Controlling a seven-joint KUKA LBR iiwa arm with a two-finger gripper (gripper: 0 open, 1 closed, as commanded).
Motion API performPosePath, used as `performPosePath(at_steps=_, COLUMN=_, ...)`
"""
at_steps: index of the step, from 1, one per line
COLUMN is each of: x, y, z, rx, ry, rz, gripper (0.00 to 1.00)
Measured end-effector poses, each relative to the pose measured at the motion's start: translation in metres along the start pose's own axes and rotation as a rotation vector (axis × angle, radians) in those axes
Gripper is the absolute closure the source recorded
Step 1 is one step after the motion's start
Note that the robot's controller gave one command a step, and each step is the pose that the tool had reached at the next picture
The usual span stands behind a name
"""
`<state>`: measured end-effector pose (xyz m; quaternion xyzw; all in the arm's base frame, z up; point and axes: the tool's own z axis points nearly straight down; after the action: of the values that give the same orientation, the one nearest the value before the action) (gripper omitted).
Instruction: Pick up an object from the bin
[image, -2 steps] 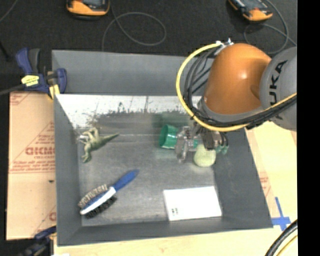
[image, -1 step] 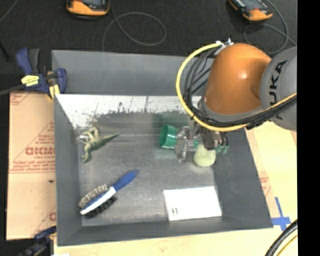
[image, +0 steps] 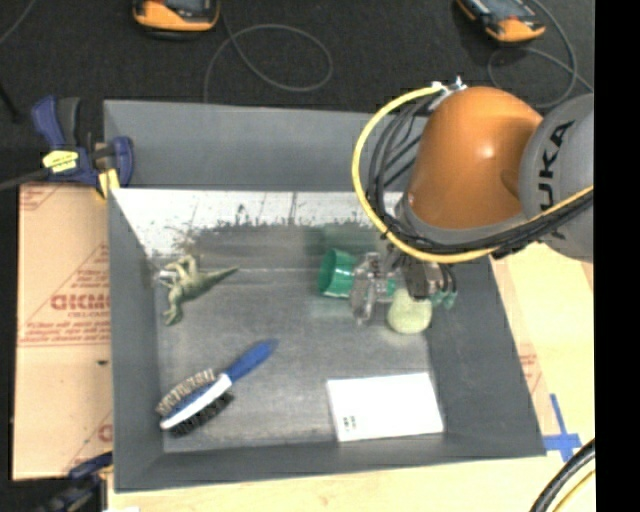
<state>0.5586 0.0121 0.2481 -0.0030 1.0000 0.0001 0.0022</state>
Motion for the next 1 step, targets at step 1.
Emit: performPosePath(at_steps=1, x=0.0, y=0.0001, z=0.0, rx=0.0, ry=0.0, rz=0.0, gripper=1.0)
